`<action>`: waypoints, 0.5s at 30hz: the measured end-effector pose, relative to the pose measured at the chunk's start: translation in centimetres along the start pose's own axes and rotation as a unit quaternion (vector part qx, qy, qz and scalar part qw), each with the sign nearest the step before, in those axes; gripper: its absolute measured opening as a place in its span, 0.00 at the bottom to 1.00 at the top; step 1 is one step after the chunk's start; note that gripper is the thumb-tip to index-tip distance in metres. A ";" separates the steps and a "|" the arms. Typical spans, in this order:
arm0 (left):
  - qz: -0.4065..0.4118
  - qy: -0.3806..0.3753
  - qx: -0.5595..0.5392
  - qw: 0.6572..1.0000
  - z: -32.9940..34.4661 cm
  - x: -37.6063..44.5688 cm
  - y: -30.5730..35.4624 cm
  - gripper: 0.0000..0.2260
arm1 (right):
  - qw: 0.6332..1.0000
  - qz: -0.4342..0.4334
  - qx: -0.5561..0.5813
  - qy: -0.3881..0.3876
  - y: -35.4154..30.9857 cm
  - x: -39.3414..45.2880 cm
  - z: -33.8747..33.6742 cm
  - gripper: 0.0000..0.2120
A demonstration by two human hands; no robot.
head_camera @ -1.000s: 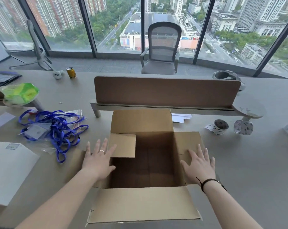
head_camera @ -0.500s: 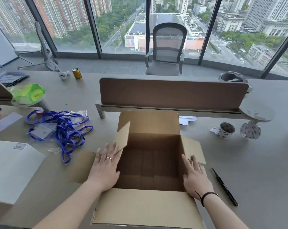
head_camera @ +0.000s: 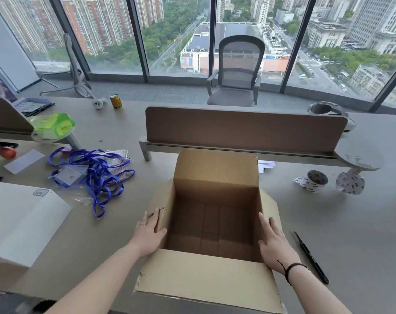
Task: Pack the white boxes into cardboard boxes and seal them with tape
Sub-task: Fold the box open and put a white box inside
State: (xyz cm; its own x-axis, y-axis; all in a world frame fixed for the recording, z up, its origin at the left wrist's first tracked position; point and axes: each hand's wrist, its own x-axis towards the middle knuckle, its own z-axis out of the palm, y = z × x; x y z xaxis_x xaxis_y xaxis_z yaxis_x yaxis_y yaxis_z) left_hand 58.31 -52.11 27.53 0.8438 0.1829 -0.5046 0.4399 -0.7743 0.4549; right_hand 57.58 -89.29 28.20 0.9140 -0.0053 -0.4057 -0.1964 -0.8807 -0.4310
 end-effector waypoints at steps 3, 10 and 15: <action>0.028 0.007 -0.016 0.999 -0.2 -0.7 -0.2 0.34 | 1.000 0.005 -0.013 -0.010 0.1 -0.2 -0.7 0.38; 0.079 0.069 -0.006 0.994 -1.8 -4.0 0.8 0.33 | 0.998 -0.016 -0.033 0.060 -3.8 -1.6 -2.1 0.35; 0.098 0.093 -0.031 0.990 -3.0 -6.3 0.6 0.29 | 0.993 -0.098 0.055 0.030 -8.2 -2.3 -2.4 0.35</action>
State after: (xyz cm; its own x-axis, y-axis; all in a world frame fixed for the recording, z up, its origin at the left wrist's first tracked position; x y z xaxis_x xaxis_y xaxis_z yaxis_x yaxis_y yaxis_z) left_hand 54.15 -51.94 33.17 0.9543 0.1461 -0.2607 0.2755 -0.7678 0.5784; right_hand 57.96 -83.20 34.61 0.9572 0.1303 -0.2585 -0.0476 -0.8101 -0.5844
